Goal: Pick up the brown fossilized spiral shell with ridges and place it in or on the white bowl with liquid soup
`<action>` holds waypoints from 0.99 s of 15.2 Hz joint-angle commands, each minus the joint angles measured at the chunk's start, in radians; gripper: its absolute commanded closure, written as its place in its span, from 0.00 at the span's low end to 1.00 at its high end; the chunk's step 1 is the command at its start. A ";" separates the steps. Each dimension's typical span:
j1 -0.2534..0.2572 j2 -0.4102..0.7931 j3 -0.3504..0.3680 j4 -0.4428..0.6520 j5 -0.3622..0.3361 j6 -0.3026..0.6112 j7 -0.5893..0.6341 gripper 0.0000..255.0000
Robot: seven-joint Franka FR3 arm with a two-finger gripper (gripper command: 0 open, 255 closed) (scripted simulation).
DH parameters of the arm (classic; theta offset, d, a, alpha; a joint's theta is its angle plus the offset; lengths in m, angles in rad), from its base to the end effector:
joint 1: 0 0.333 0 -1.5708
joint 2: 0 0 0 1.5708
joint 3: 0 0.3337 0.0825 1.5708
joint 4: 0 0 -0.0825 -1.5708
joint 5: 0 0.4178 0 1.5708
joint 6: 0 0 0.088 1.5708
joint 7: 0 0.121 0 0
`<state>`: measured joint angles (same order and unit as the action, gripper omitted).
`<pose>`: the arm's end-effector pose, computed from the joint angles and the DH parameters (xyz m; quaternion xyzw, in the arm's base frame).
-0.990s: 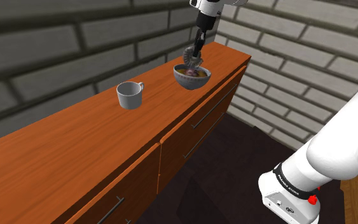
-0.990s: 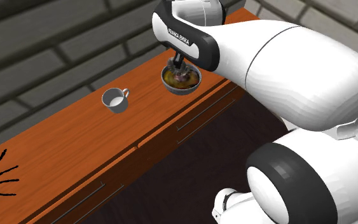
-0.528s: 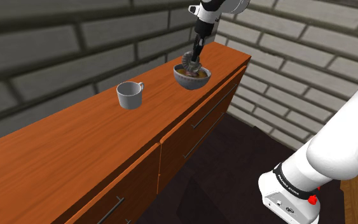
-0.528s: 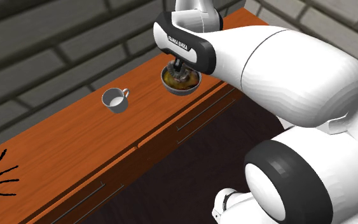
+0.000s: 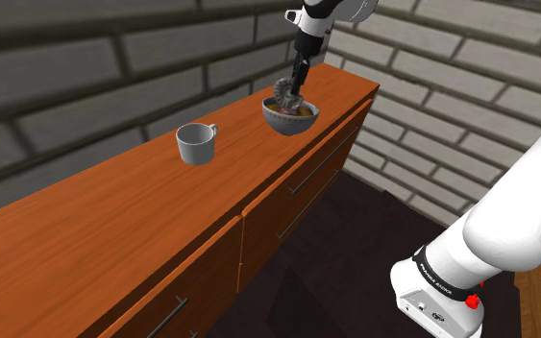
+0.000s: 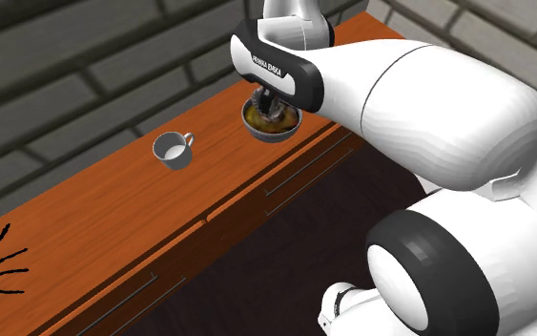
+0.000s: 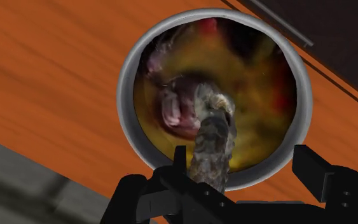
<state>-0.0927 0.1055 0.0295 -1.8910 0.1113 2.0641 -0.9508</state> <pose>0.6271 -0.0329 0.4444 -0.9118 -0.4060 -0.0544 0.0286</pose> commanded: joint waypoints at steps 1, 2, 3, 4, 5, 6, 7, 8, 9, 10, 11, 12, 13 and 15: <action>0.000 0.001 0.000 0.000 0.000 0.000 0.000 0.00; 0.000 0.001 0.000 0.000 0.000 -0.001 0.000 0.00; 0.000 0.002 0.000 0.000 0.000 0.001 0.001 0.00; -0.001 -0.009 -0.001 0.020 -0.001 -0.030 0.001 0.00; -0.003 -0.019 -0.002 0.041 -0.002 -0.061 0.002 0.00; -0.004 -0.027 -0.004 0.064 -0.003 -0.093 0.003 0.00; -0.006 -0.033 -0.005 0.083 -0.004 -0.117 0.003 0.00; -0.006 -0.033 -0.005 0.083 -0.004 -0.117 0.003 0.00; -0.006 -0.033 -0.005 0.083 -0.004 -0.117 0.003 0.00; -0.006 -0.033 -0.005 0.083 -0.004 -0.117 0.003 0.00; -0.006 -0.033 -0.005 0.083 -0.004 -0.117 0.003 0.00; -0.006 -0.033 -0.005 0.083 -0.004 -0.117 0.003 0.00; -0.006 -0.033 -0.005 0.083 -0.004 -0.117 0.003 0.00; -0.006 -0.033 -0.005 0.083 -0.004 -0.117 0.003 0.00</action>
